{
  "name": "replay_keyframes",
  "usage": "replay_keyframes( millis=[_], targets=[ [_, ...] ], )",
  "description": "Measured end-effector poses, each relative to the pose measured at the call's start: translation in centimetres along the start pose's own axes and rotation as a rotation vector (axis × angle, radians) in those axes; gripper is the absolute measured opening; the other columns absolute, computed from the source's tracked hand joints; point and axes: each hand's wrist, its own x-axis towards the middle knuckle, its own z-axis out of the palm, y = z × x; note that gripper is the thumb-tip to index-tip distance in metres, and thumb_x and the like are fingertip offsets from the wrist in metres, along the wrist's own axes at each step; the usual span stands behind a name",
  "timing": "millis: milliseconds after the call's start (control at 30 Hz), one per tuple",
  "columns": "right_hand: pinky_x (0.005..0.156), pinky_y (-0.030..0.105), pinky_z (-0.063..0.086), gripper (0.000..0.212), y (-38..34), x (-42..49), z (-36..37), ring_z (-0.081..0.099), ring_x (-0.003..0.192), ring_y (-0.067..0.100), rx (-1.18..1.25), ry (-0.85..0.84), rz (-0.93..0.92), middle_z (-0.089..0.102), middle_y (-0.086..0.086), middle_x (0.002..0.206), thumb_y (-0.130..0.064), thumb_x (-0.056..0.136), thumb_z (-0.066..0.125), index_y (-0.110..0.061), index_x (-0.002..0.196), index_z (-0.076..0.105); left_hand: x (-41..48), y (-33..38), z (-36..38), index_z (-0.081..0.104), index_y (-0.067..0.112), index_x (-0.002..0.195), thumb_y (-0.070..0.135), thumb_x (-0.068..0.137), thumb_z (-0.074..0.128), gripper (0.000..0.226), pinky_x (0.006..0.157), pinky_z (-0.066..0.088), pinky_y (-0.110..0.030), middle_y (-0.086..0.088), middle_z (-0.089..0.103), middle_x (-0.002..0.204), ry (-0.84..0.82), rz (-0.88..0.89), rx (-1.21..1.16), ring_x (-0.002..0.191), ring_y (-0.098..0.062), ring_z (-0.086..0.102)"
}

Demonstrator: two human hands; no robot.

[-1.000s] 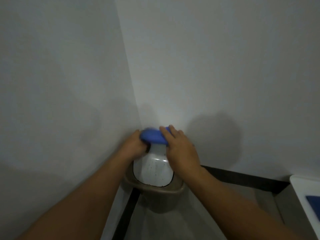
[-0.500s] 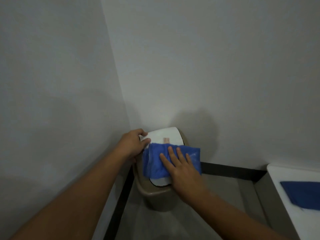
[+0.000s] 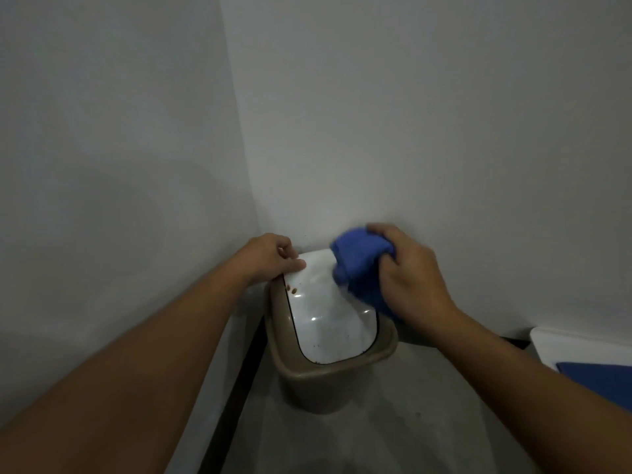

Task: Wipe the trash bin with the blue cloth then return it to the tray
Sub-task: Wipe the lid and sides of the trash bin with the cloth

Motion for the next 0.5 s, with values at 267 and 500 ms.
replay_keyframes(
  millis=[267,500],
  targets=[
    [0.115,0.05,0.003,0.061,1.1,-0.3,9.8,0.009,0.142,0.03,-0.479,-0.346,-0.092,0.015,0.009,0.155,-0.015,0.091,0.042,-0.019,0.144,0.012,2.1,1.5,-1.2,0.067,0.007,0.079,-0.002,0.08,0.049,0.021,0.054,0.054,-0.031,-0.019,0.066,0.087,-0.121,-0.103,0.037,0.072,-0.028,0.063],
    [0.1,0.045,-0.027,0.062,3.3,-3.9,11.7,-0.013,0.142,0.023,-0.579,-0.471,-0.365,0.0,0.002,0.157,-0.042,0.092,0.035,-0.028,0.143,0.002,3.6,2.0,-2.0,0.063,0.029,0.102,0.02,0.077,0.071,0.028,0.05,0.053,-0.029,-0.007,0.061,0.085,-0.305,-0.11,0.051,0.07,-0.025,0.061]
  ],
)
